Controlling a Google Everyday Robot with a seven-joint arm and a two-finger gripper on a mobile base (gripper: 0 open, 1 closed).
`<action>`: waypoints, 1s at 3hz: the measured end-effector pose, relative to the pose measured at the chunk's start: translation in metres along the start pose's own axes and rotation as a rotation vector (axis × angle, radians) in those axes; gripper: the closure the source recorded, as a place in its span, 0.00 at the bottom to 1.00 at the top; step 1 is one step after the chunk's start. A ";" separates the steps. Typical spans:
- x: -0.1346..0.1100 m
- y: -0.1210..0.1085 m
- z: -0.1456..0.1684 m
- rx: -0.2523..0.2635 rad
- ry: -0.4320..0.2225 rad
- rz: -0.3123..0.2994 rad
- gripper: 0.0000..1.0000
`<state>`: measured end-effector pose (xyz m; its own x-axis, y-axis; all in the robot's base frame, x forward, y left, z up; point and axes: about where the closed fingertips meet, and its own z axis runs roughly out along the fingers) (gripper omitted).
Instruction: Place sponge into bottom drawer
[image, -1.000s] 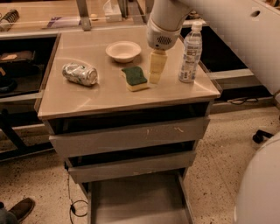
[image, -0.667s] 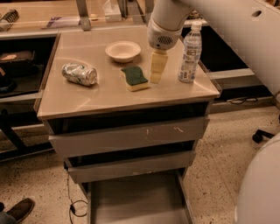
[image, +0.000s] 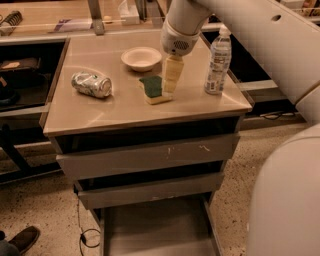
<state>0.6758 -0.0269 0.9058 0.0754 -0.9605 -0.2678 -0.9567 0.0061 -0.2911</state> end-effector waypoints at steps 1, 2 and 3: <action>-0.014 -0.015 0.028 -0.030 -0.027 -0.026 0.00; -0.015 -0.016 0.036 -0.036 -0.038 -0.035 0.00; -0.015 -0.009 0.048 -0.054 -0.048 -0.032 0.00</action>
Offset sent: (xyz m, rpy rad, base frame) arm 0.0311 0.0270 -0.0203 0.0213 0.0309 0.0561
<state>0.6972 0.0006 0.8681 0.1187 -0.9454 -0.3037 -0.9673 -0.0410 -0.2504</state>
